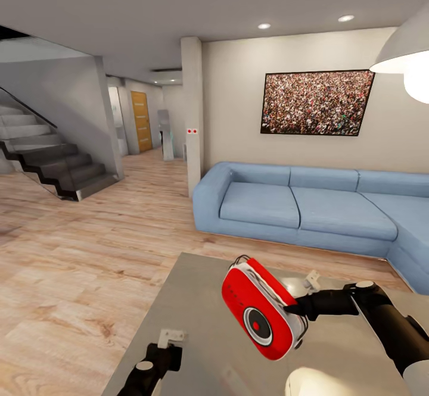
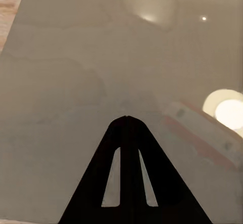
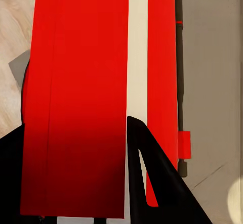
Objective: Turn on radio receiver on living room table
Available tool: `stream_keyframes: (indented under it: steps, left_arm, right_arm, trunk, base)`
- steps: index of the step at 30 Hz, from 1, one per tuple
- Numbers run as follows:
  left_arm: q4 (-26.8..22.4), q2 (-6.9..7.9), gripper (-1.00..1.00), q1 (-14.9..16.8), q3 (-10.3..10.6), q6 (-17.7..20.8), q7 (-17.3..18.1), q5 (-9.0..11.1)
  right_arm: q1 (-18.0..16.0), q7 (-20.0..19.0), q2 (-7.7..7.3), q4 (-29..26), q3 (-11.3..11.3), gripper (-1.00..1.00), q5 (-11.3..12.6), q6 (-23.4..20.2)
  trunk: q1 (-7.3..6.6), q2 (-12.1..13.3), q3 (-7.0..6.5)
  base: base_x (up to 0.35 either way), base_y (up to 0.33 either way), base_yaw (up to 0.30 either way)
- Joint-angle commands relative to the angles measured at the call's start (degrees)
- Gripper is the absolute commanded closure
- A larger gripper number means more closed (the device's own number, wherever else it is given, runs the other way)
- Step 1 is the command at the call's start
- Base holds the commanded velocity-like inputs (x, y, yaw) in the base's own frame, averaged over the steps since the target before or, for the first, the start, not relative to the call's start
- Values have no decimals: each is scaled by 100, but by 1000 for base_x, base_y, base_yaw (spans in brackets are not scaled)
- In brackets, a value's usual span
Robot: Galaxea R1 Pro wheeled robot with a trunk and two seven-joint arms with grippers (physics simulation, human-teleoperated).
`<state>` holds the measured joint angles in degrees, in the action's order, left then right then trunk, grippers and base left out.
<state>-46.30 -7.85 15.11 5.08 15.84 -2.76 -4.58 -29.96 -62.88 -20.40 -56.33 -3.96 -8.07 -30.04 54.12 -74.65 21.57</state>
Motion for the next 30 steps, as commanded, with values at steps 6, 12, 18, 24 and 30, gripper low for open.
stream_keyframes:
  steps: [6, 12, 18, 24, 30]
  left_arm:
    - [-321, 3, 100, 0, 2, 13, -19, -20]
    - [-388, -1, 100, 0, 515, 57, 335, -17]
    - [-487, -214, 100, 0, 1394, 99, 737, -23]
    - [-510, -214, 100, 0, 2153, 103, 781, 2]
    - [-520, -214, 100, 0, 2544, 111, 785, 17]
  right_arm:
    - [-1, 172, 1, -1, 3, 100, 27, -11]
    - [-1, 106, 1, 17, 1, 100, 138, -9]
    - [-1, -537, 1, 32, -7, 100, 383, 51]
    - [-1, -814, 1, 42, -20, 100, 419, 427]
    - [-1, -818, 1, 43, -35, 100, 413, 469]
  trunk:
    - [0, 0, 0]
    - [0, 0, 0]
    - [0, 0, 0]
    - [0, 0, 0]
    - [0, 0, 0]
  base:
    - [0, 0, 0]
    - [0, 0, 0]
    - [0, 0, 0]
    - [0, 0, 0]
    - [0, 0, 0]
